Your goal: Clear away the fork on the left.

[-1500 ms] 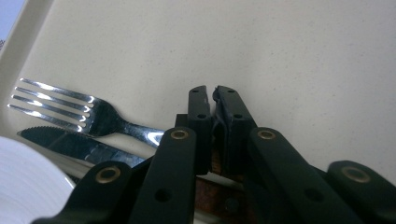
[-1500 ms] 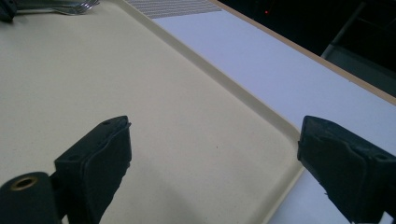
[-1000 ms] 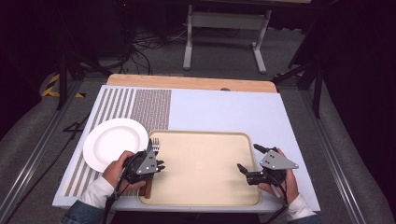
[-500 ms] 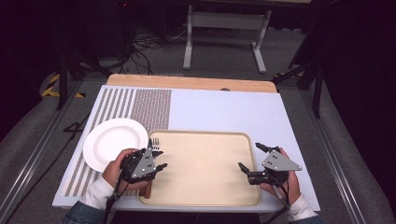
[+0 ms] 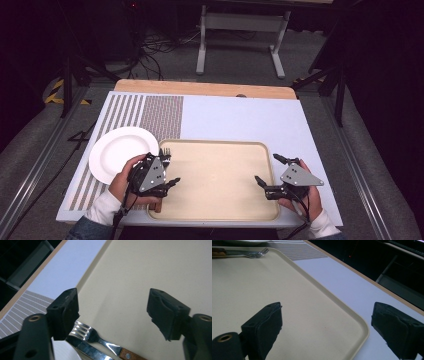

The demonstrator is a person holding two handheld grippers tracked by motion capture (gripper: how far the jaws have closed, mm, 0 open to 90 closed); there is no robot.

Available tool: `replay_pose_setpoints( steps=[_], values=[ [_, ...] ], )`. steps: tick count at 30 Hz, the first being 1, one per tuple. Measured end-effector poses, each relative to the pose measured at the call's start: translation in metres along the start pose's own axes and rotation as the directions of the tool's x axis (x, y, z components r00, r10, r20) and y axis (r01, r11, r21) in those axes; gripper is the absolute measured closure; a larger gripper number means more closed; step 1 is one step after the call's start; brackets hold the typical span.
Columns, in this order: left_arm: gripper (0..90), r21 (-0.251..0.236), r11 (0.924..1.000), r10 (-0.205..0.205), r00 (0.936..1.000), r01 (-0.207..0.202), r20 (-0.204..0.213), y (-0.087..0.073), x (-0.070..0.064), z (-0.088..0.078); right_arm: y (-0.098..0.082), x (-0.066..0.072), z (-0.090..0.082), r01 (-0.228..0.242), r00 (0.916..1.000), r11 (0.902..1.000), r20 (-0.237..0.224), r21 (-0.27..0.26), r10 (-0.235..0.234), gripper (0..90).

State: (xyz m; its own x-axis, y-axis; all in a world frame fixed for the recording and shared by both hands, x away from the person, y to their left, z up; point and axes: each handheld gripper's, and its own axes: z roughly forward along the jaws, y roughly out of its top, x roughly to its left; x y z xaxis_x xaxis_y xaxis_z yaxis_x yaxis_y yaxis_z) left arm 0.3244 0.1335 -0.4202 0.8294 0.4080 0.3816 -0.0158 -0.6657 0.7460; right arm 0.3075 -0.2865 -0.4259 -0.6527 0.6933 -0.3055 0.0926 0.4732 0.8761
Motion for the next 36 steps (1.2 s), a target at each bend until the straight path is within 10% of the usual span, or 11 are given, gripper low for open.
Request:
replay_pose_setpoints(
  steps=[36],
  values=[
    [12.0, -0.084, 0.9891, -0.132, 0.9805, 0.121, -0.146, -0.026, 0.013, -0.048, 0.001, 0.011, -0.005, 0.011, 0.9998, 0.9999, 0.019, -0.008, -0.011, 10.1]
  ],
)
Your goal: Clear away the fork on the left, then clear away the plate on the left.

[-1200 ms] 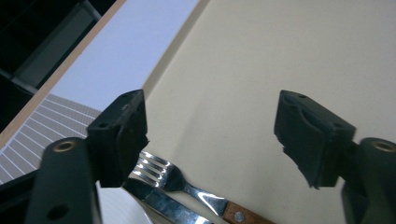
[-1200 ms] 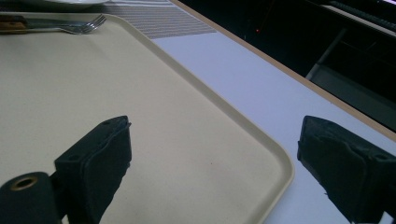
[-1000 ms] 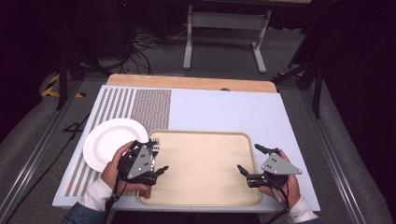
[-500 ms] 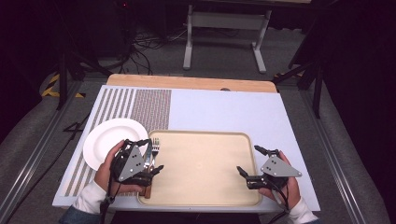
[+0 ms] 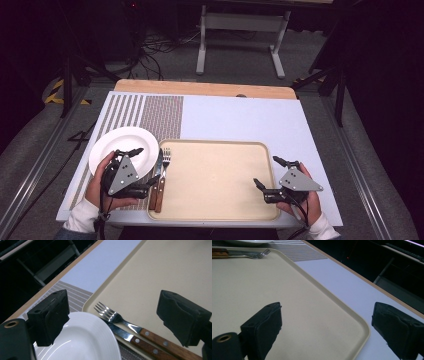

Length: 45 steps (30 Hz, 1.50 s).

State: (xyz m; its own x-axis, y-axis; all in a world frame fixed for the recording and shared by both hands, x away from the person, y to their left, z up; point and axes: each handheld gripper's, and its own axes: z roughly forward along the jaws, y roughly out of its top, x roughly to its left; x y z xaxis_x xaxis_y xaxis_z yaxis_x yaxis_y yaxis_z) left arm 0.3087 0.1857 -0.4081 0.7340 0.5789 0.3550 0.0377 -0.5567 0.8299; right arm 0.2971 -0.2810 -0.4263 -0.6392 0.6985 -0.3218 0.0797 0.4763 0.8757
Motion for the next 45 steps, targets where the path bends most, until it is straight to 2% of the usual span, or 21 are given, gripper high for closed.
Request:
replay_pose_setpoints(
  steps=[15, 18, 25, 35, 38, 40, 45],
  values=[
    [12.0, 0.032, 0.9988, -0.034, 0.9986, 0.036, -0.039, -0.023, 0.003, -0.014, -0.001, 0.001, 0.0, -0.001, 0.9999, 1.0, 0.016, 0.002, 0.001, 10.0],
    [11.7, 0.036, 0.9982, -0.046, 0.9975, 0.048, -0.055, -0.028, 0.003, -0.016, -0.001, 0.0, 0.001, -0.015, 0.9998, 0.9999, 0.016, -0.005, 0.015, 10.1],
    [11.4, 0.062, 0.9942, -0.083, 0.9929, 0.088, -0.085, -0.049, 0.004, -0.024, -0.004, -0.001, 0.008, -0.026, 0.9997, 0.9997, -0.001, 0.002, 0.026, 10.0],
    [11.1, 0.105, 0.9907, -0.076, 0.9926, 0.086, -0.095, -0.063, 0.001, -0.025, -0.005, -0.004, 0.009, -0.045, 0.999, 0.999, -0.001, -0.002, 0.045, 10.0],
    [11.1, 0.151, 0.9875, -0.03, 0.9943, 0.046, -0.103, -0.068, -0.002, -0.023, -0.006, -0.004, 0.008, -0.047, 0.9989, 0.9989, 0.003, -0.003, 0.047, 9.9],
    [11.1, 0.167, 0.9854, -0.016, 0.9942, 0.034, -0.106, -0.07, -0.004, -0.023, -0.006, -0.003, 0.008, -0.044, 0.999, 0.999, 0.006, 0.002, 0.044, 9.9],
    [11.0, 0.175, 0.9831, -0.032, 0.993, 0.052, -0.114, -0.077, 0.0, -0.023, -0.005, -0.001, 0.009, -0.034, 0.9994, 0.9994, 0.005, 0.008, 0.034, 9.9]
  ],
)
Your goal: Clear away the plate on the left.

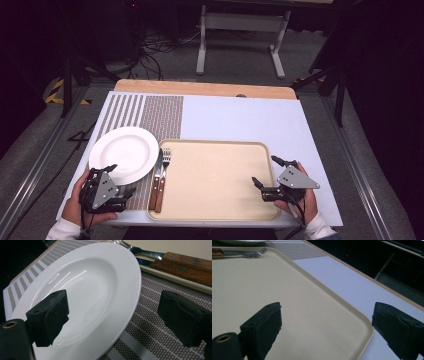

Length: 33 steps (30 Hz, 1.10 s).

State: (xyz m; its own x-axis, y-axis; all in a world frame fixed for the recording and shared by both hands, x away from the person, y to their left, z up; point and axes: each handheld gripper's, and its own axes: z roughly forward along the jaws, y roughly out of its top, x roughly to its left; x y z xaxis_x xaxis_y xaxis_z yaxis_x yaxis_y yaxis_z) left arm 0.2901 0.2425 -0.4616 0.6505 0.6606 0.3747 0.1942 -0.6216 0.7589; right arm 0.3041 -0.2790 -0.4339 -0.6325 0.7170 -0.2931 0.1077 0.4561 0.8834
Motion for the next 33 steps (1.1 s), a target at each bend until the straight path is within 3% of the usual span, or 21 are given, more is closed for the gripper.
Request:
replay_pose_setpoints(
  steps=[3, 8, 10, 12, 13, 14, 16, 18, 19, 22, 23, 24, 25, 28, 29, 31, 33],
  values=[
    [10.6, 0.013, 0.9998, 0.015, 0.9999, -0.015, -0.008, -0.002, 0.002, 0.0, -0.001, -0.001, 0.0, -0.002, 1.0, 1.0, 0.001, -0.001, 0.002, 9.8],
    [9.6, 0.065, 0.9949, 0.079, 0.9965, -0.077, -0.027, -0.007, 0.003, 0.001, -0.002, -0.002, 0.0, -0.005, 1.0, 1.0, 0.002, -0.002, 0.005, 9.9],
    [9.6, 0.092, 0.9902, 0.109, 0.9935, -0.105, -0.034, -0.009, 0.004, 0.003, -0.001, -0.001, 0.0, -0.001, 1.0, 1.0, 0.002, -0.003, 0.001, 9.9],
    [10.9, 0.125, 0.9809, 0.155, 0.9868, -0.149, -0.045, -0.011, 0.004, 0.006, -0.003, 0.0, -0.001, 0.006, 1.0, 1.0, 0.0, 0.004, -0.006, 9.8],
    [12.3, 0.125, 0.9809, 0.155, 0.9868, -0.149, -0.045, -0.011, 0.004, 0.006, -0.003, 0.0, -0.001, 0.006, 1.0, 1.0, 0.0, 0.004, -0.006, 9.8],
    [12.3, 0.12, 0.9783, 0.176, 0.9827, -0.169, -0.056, -0.011, 0.005, 0.006, -0.003, 0.001, -0.001, 0.008, 1.0, 0.9999, 0.0, 0.007, -0.008, 9.9],
    [14.9, 0.106, 0.9804, 0.172, 0.984, -0.166, -0.047, -0.012, 0.008, 0.008, -0.003, 0.001, -0.004, 0.004, 1.0, 1.0, 0.005, 0.003, -0.004, 9.8],
    [15.8, 0.115, 0.9761, 0.192, 0.9795, -0.184, -0.061, -0.014, 0.01, 0.01, -0.003, 0.001, -0.004, 0.002, 1.0, 1.0, 0.008, 0.001, -0.002, 9.9],
    [16.7, 0.115, 0.9774, 0.185, 0.9809, -0.177, -0.06, -0.014, 0.011, 0.01, -0.003, 0.001, -0.003, 0.008, 0.9999, 1.0, 0.006, 0.005, -0.008, 9.9],
    [18.1, 0.127, 0.9705, 0.216, 0.9727, -0.204, -0.084, -0.014, 0.012, 0.011, -0.003, 0.002, -0.001, 0.015, 0.9999, 0.9998, 0.0, 0.009, -0.015, 9.9],
    [19.1, 0.129, 0.9709, 0.214, 0.9727, -0.202, -0.09, -0.014, 0.012, 0.012, -0.003, 0.002, -0.001, 0.014, 0.9999, 0.9998, -0.001, 0.011, -0.014, 9.9],
    [19.9, 0.14, 0.9682, 0.223, 0.9687, -0.208, -0.108, -0.014, 0.013, 0.014, -0.003, 0.002, -0.001, 0.014, 0.9999, 0.9998, -0.002, 0.012, -0.014, 9.9],
    [21.8, 0.156, 0.962, 0.246, 0.9586, -0.224, -0.143, -0.013, 0.011, 0.016, -0.003, 0.002, -0.001, 0.015, 0.9999, 0.9998, -0.003, 0.012, -0.015, 9.9],
    [29.9, 0.172, 0.9487, 0.292, 0.9435, -0.265, -0.156, -0.01, 0.005, 0.02, -0.004, 0.003, -0.001, 0.016, 0.9999, 0.9998, -0.006, 0.014, -0.016, 9.9],
    [33.6, 0.172, 0.9487, 0.292, 0.9435, -0.265, -0.156, -0.01, 0.005, 0.02, -0.004, 0.003, -0.001, 0.016, 0.9999, 0.9998, -0.006, 0.014, -0.016, 9.9],
    [36.5, 0.181, 0.9396, 0.319, 0.9358, -0.291, -0.151, -0.009, 0.003, 0.022, -0.004, 0.003, -0.001, 0.014, 0.9999, 0.9998, -0.005, 0.014, -0.014, 9.9],
    [41.4, 0.192, 0.9318, 0.336, 0.9319, -0.308, -0.136, -0.007, 0.001, 0.023, -0.004, 0.003, 0.0, 0.016, 0.9998, 0.9997, -0.009, 0.018, -0.016, 9.9]
  ],
)
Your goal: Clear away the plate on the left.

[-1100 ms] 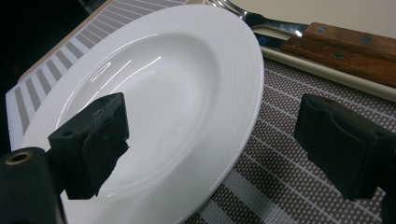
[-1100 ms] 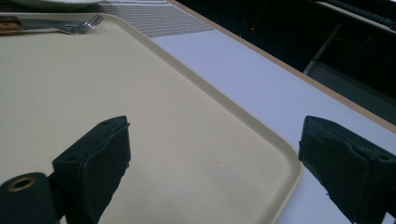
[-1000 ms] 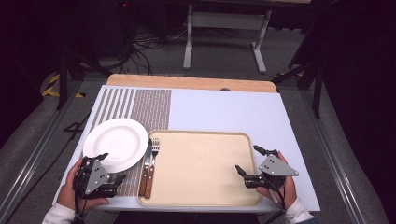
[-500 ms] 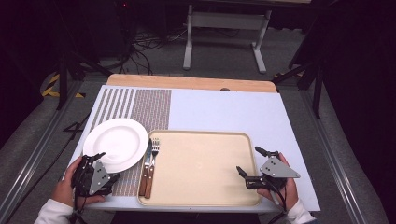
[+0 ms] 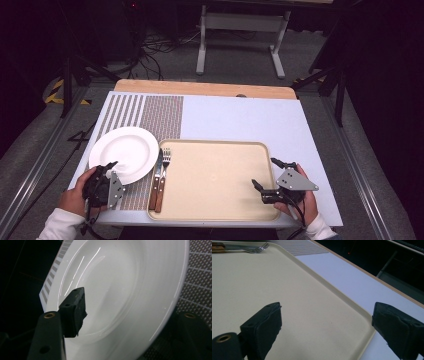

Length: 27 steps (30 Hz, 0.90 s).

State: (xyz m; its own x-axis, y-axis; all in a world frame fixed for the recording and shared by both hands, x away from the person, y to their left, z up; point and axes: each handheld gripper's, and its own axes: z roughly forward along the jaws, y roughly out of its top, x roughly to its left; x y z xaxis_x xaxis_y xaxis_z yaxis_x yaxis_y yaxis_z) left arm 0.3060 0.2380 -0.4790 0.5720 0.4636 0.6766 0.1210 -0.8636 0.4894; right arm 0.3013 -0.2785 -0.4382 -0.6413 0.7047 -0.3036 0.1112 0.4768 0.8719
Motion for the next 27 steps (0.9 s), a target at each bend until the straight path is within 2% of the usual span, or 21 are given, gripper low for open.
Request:
replay_pose_setpoints(
  steps=[3, 4, 7, 8, 9, 11, 12, 14, 15, 16, 17, 18, 21, 22, 25, 27],
  values=[
    [52.4, 0.017, 0.9989, 0.043, 0.9991, -0.043, 0.006, 0.004, -0.004, 0.001, 0.0, 0.001, 0.001, 0.002, 0.9999, 1.0, -0.01, 0.01, -0.002, 9.9],
    [55.7, 0.027, 0.9972, 0.069, 0.9976, -0.069, 0.006, 0.005, -0.004, 0.001, 0.0, 0.002, 0.001, 0.002, 0.9999, 0.9999, -0.012, 0.012, -0.001, 9.9],
    [70.6, 0.048, 0.9894, 0.137, 0.9905, -0.137, 0.014, 0.009, -0.009, 0.003, -0.001, 0.002, 0.003, 0.014, 0.9997, 0.9996, -0.018, 0.024, -0.014, 10.0],
    [73.3, 0.048, 0.9894, 0.137, 0.9905, -0.137, 0.014, 0.009, -0.009, 0.003, -0.001, 0.002, 0.003, 0.014, 0.9997, 0.9996, -0.018, 0.024, -0.014, 10.0],
    [75.8, 0.055, 0.9829, 0.176, 0.9843, -0.176, -0.006, 0.01, -0.013, 0.005, -0.001, 0.002, 0.003, 0.008, 0.9998, 0.9996, -0.019, 0.026, -0.008, 10.1],
    [76.8, 0.058, 0.9791, 0.197, 0.9802, -0.195, -0.023, 0.012, -0.015, 0.006, -0.001, 0.002, 0.003, 0.006, 0.9998, 0.9996, -0.019, 0.026, -0.006, 10.1],
    [77.1, 0.058, 0.9791, 0.197, 0.9802, -0.195, -0.023, 0.012, -0.015, 0.006, -0.001, 0.002, 0.003, 0.006, 0.9998, 0.9996, -0.018, 0.028, -0.006, 10.1],
    [77.7, 0.075, 0.971, 0.23, 0.9723, -0.227, -0.04, 0.014, -0.017, 0.008, -0.001, 0.002, 0.003, 0.006, 0.9998, 0.9996, -0.019, 0.029, -0.006, 10.1],
    [78.1, 0.075, 0.971, 0.23, 0.9723, -0.227, -0.04, 0.014, -0.017, 0.008, -0.002, 0.002, 0.003, 0.01, 0.9998, 0.9995, -0.018, 0.031, -0.01, 10.1],
    [78.7, 0.082, 0.9671, 0.246, 0.9681, -0.241, -0.049, 0.015, -0.018, 0.009, -0.002, 0.002, 0.004, 0.011, 0.9998, 0.9994, -0.018, 0.033, -0.011, 10.1],
    [79.1, 0.097, 0.9598, 0.27, 0.9605, -0.264, -0.065, 0.017, -0.02, 0.01, -0.002, 0.002, 0.004, 0.01, 0.9998, 0.9994, -0.019, 0.033, -0.009, 10.2],
    [79.5, 0.097, 0.9598, 0.27, 0.9605, -0.264, -0.065, 0.017, -0.02, 0.01, -0.002, 0.002, 0.004, 0.01, 0.9998, 0.9994, -0.019, 0.034, -0.01, 10.1],
    [80.2, 0.103, 0.9524, 0.296, 0.9518, -0.287, -0.082, 0.02, -0.022, 0.013, -0.002, 0.002, 0.004, 0.009, 0.9998, 0.9994, -0.02, 0.035, -0.008, 10.1],
    [80.5, 0.103, 0.9524, 0.296, 0.9518, -0.287, -0.082, 0.02, -0.022, 0.013, -0.002, 0.002, 0.004, 0.009, 0.9998, 0.9993, -0.019, 0.036, -0.009, 10.1],
    [81.0, 0.124, 0.9438, 0.318, 0.9438, -0.307, -0.089, 0.023, -0.022, 0.016, -0.003, 0.002, 0.004, 0.008, 0.9998, 0.9989, -0.016, 0.046, -0.007, 10.1],
    [81.1, 0.125, 0.9434, 0.319, 0.9441, -0.307, -0.085, 0.024, -0.021, 0.016, -0.003, 0.002, 0.004, 0.012, 0.9998, 0.9988, -0.015, 0.049, -0.011, 10.1]
  ],
)
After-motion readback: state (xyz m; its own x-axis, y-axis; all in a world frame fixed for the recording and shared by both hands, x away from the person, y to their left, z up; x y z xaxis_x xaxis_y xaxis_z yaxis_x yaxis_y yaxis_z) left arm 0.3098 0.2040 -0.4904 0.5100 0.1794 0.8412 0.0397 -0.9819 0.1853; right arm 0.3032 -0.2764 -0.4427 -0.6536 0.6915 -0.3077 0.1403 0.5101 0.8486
